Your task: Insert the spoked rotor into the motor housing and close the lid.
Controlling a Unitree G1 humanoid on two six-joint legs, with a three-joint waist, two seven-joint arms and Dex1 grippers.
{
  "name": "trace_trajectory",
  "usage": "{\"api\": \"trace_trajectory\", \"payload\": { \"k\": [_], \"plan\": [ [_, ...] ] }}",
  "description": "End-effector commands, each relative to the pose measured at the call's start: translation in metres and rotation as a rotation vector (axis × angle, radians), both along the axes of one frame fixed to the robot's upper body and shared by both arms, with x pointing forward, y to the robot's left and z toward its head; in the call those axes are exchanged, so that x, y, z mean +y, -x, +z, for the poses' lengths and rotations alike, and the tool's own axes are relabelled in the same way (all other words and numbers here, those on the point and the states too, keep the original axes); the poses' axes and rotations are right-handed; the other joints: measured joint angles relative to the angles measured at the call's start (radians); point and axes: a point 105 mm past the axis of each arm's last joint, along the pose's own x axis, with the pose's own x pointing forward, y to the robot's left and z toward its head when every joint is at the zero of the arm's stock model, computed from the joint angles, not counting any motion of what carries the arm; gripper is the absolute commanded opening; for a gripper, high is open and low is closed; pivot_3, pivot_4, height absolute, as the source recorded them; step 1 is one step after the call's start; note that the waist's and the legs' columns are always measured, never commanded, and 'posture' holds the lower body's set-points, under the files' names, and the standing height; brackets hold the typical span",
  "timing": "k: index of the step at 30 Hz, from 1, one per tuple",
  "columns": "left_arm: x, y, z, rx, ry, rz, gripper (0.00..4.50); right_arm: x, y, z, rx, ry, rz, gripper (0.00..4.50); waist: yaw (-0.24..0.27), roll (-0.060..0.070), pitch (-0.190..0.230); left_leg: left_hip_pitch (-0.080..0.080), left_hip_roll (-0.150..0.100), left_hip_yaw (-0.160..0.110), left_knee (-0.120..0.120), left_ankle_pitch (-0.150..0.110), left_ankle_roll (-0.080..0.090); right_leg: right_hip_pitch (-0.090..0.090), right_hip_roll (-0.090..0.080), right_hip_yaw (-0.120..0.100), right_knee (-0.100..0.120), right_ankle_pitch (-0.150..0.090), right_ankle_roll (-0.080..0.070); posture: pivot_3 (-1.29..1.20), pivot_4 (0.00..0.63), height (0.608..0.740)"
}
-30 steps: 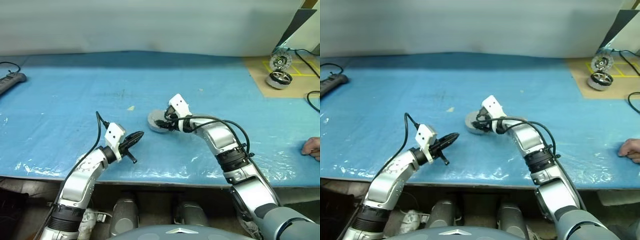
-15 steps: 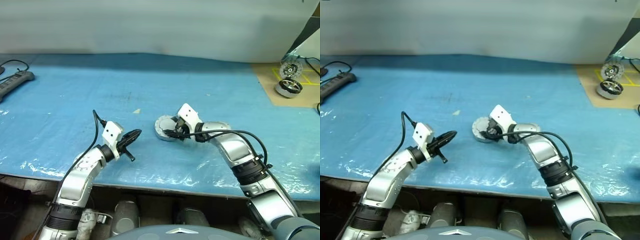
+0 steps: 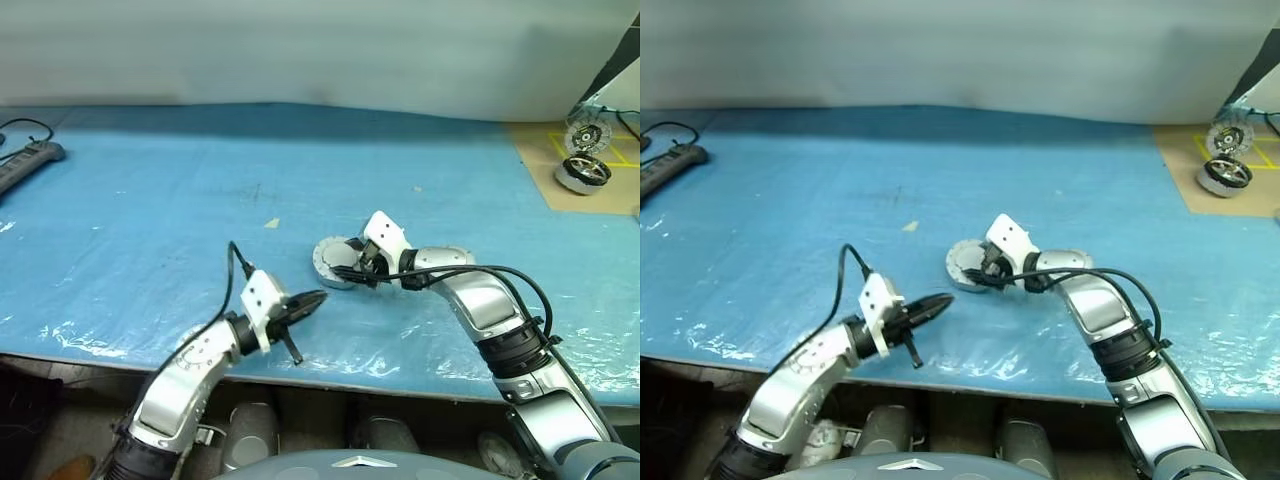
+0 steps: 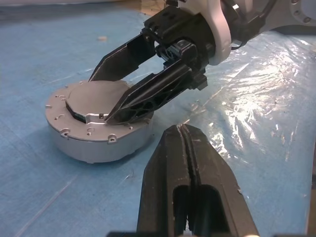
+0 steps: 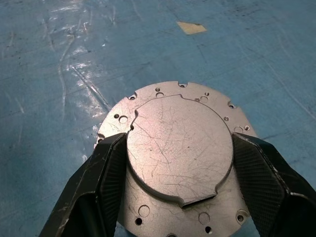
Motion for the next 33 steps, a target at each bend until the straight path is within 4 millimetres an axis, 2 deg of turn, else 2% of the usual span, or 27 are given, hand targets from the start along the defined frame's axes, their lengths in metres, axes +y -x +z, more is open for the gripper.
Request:
{"api": "trace_trajectory", "payload": {
  "k": [1,2,3,5,8,14,22,26,33],
  "plan": [
    [0.007,-0.049,0.012,-0.072,0.014,0.066,0.0,-0.023,0.012,-0.05,0.193,0.099,-0.095,2.95,0.007,0.003,0.002,0.001,0.0,0.0,0.0,0.0,0.0,0.001,0.0,0.0,0.0,0.0,0.0,0.0,0.15,0.74],
    [-0.005,-0.077,0.012,-0.075,0.009,0.083,0.0,-0.023,0.013,-0.05,0.193,0.098,-0.099,2.95,0.013,0.006,0.002,0.004,0.0,0.0,0.0,0.0,0.0,0.002,0.0,-0.001,-0.001,0.0,0.001,0.0,0.15,0.74],
    [-0.017,-0.095,0.014,-0.075,0.011,0.091,0.0,-0.024,0.014,-0.05,0.194,0.099,-0.102,2.95,0.016,0.006,0.003,0.006,0.0,0.002,0.0,0.0,0.0,0.003,0.0,-0.001,0.001,-0.001,0.001,0.0,0.15,0.74],
    [-0.03,-0.108,0.019,-0.074,0.034,0.093,0.0,-0.026,0.015,-0.052,0.196,0.105,-0.112,2.95,0.009,0.001,0.003,0.007,0.001,0.003,0.0,0.001,-0.001,0.005,-0.001,0.0,0.0,-0.001,0.001,0.0,0.15,0.74],
    [-0.035,-0.118,0.009,-0.065,0.04,0.094,0.0,-0.027,0.017,-0.053,0.201,0.105,-0.12,2.95,-0.016,-0.002,-0.004,0.006,-0.006,0.002,0.004,0.0,0.001,0.009,-0.009,0.0,-0.004,0.003,0.006,0.0,0.15,0.74],
    [-0.038,-0.119,0.005,-0.059,0.062,0.053,0.0,-0.027,0.02,-0.051,0.2,0.101,-0.119,2.95,-0.025,-0.002,-0.005,-0.006,-0.008,0.001,0.003,-0.004,0.007,-0.003,-0.012,-0.004,0.004,0.004,-0.001,0.0,0.15,0.74],
    [-0.013,-0.115,0.009,-0.028,0.117,-0.027,0.0,-0.029,0.019,-0.051,0.194,0.111,-0.13,2.95,-0.023,-0.002,-0.005,-0.005,-0.008,0.001,0.006,-0.004,0.006,-0.001,-0.014,-0.005,0.003,0.003,-0.002,0.0,0.15,0.74],
    [-0.003,-0.115,-0.003,-0.053,0.036,-0.037,0.0,-0.028,0.018,-0.052,0.194,0.112,-0.13,2.95,-0.023,-0.002,-0.005,-0.005,-0.008,0.001,0.004,-0.003,0.006,-0.002,-0.014,-0.005,0.003,0.003,-0.002,0.0,0.15,0.74],
    [-0.012,-0.11,-0.027,-0.067,-0.048,-0.072,0.0,-0.026,0.018,-0.051,0.193,0.103,-0.128,2.95,-0.021,-0.002,-0.005,-0.005,-0.008,0.001,0.004,-0.003,0.005,-0.001,-0.014,-0.005,0.002,0.0,0.003,0.0,0.15,0.74]
  ]
}}
